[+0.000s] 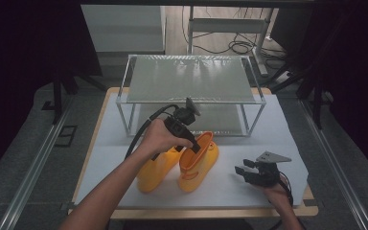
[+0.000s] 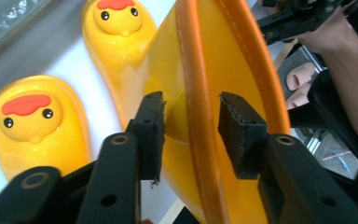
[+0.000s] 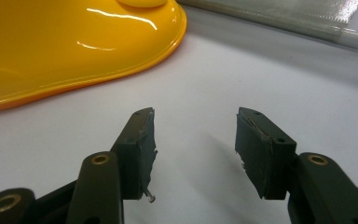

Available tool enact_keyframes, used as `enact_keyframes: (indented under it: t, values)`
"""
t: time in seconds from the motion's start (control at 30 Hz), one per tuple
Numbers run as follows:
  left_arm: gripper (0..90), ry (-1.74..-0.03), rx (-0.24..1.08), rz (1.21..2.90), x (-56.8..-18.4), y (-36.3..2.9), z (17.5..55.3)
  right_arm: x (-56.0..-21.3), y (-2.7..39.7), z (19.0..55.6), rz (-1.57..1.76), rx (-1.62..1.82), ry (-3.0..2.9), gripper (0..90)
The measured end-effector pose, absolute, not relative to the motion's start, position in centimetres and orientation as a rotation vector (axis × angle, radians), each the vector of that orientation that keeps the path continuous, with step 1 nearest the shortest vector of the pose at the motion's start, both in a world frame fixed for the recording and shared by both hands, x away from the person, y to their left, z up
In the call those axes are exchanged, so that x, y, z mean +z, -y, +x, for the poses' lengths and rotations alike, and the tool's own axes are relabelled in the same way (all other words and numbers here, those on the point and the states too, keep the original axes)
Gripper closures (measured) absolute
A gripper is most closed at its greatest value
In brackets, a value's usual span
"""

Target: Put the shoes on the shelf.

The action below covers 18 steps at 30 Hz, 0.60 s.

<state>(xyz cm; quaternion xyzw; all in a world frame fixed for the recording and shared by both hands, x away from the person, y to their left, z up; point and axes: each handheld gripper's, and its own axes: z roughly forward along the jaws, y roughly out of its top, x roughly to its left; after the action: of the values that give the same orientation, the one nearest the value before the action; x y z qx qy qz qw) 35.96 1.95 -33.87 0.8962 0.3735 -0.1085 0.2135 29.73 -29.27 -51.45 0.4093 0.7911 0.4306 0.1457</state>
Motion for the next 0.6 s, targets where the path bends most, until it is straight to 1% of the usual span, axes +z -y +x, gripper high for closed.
enact_keyframes:
  t: [0.13,0.27,0.43,0.6]
  values:
    - [72.8,-1.040,-0.311,2.483,-34.0,-2.0,36.1,-51.5,29.3,29.8,1.181,1.236,-2.278,47.4]
    - [84.8,-1.042,-0.280,2.478,-34.0,-1.9,35.9,-51.5,29.3,29.8,1.186,1.231,-2.276,47.6]
    - [86.3,-1.050,-0.258,2.451,-33.8,-2.3,35.9,-51.5,29.4,29.8,1.188,1.231,-2.268,48.0]
    - [86.6,-1.034,-0.232,2.409,-32.6,-3.1,35.6,-51.4,29.5,29.8,1.194,1.235,-2.256,48.5]
